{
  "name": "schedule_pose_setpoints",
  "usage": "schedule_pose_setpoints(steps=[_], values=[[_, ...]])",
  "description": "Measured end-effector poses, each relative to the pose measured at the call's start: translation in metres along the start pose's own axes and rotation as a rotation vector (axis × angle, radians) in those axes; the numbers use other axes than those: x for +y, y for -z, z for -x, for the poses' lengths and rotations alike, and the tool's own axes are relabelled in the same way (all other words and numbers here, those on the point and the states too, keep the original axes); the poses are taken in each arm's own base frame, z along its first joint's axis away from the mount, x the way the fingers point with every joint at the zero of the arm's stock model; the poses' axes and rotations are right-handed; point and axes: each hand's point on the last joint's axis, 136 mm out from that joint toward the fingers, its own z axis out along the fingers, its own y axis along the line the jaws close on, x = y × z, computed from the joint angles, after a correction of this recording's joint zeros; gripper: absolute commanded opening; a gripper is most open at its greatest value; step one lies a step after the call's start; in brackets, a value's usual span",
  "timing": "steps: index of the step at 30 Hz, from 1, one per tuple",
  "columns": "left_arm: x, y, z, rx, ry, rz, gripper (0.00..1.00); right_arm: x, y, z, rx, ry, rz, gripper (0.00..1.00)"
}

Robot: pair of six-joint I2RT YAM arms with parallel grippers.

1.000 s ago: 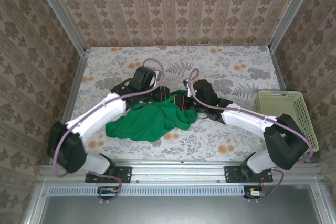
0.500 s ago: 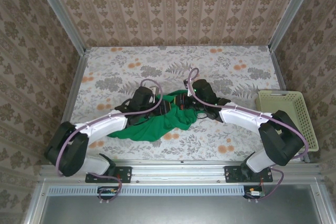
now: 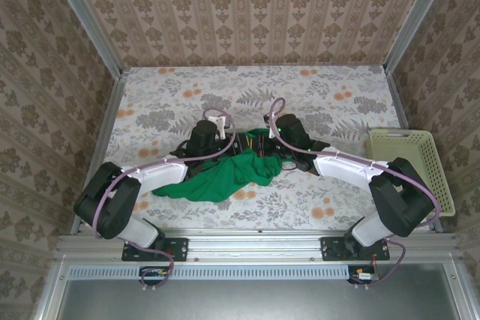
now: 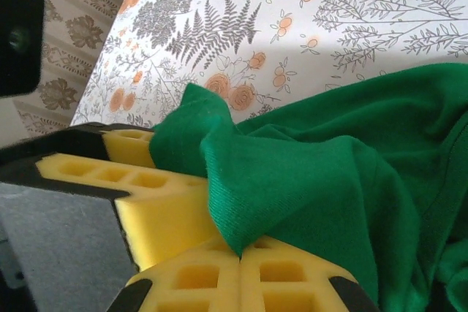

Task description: Fold the inside-out t-shirt

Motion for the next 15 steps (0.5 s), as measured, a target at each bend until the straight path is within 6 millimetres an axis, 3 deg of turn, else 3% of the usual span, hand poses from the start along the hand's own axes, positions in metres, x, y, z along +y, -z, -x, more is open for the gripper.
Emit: schedule_pose_setpoints(steps=[10,13,15], values=[[-0.01,0.007,0.015,-0.011,-0.048,0.026,0.01,-0.003,0.0,0.001,-0.01,0.004,-0.018,0.0],[-0.012,0.009,0.018,0.005,-0.061,0.053,0.0,-0.006,0.0,0.001,-0.013,0.011,-0.03,0.0],[-0.016,0.013,0.022,0.013,-0.069,0.064,0.0,-0.009,0.0,0.001,-0.012,0.023,-0.047,0.06]])
